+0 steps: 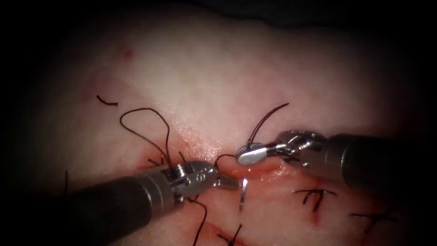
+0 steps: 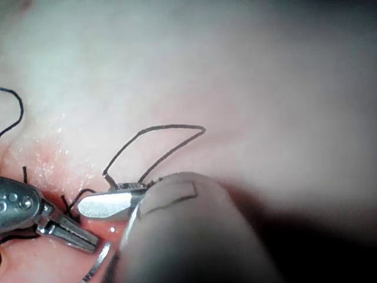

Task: Wound Closure
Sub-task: Grasp the needle and pull it through with the left gripper.

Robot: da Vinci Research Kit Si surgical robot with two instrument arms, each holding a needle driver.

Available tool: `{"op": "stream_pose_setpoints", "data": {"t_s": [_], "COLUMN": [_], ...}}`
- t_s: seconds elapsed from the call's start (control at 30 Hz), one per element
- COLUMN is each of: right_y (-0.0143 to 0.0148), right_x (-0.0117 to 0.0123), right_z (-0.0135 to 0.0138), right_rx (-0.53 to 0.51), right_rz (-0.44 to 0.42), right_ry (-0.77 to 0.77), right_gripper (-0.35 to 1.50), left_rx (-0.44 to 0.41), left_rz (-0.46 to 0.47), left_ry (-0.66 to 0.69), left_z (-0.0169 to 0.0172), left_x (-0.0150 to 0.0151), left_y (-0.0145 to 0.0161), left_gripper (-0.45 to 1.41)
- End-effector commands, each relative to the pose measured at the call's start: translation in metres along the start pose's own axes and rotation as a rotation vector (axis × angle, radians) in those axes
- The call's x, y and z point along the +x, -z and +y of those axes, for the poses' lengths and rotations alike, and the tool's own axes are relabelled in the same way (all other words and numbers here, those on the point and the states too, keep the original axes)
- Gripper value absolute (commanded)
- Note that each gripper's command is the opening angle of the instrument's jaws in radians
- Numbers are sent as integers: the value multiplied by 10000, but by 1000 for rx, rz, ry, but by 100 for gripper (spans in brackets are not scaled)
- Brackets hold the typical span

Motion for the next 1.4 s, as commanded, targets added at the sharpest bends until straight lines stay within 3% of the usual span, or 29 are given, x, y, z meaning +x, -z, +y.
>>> {"op": "stream_pose_setpoints", "data": {"t_s": [0.03, 0.1, 0.23, 0.27, 0.67, 0.8, 0.9, 1.03, 1.27, 1.4], "right_y": [-4, 10, 33, 51, 126, 136, 136, 131, 128, 127], "right_x": [8, 17, 30, 39, 72, 76, 71, 63, 55, 52], "right_z": [4, -1, -4, -3, 17, 26, 32, 41, 47, 49], "right_rx": [2, 7, 14, 13, -12, -19, -20, -23, -25, -29], "right_rz": [-1, -6, -18, -20, -2, 4, 1, 0, -1, 5], "right_ry": [2, -7, -18, -22, -23, -21, -24, -24, -16, -12], "right_gripper": [131, 141, 141, 141, 131, 130, 125, 119, 109, 101], "left_rx": [0, 5, 9, 16, 6, 18, 21, 38, 46, 42], "left_rz": [3, 15, 37, 66, 105, 122, 119, 117, 115, 121], "left_ry": [-1, -52, -116, -164, -367, -416, -456, -513, -534, -537], "left_z": [-4, -2, 0, 1, 6, 3, 4, 3, 0, -8], "left_x": [2, 2, 4, 7, 17, 20, 21, 28, 32, 30], "left_y": [-7, -7, -8, -9, -12, -12, -13, -22, -34, -41], "left_gripper": [-45, -45, -45, -35, 5, 16, 37, 47, 41, 19]}}
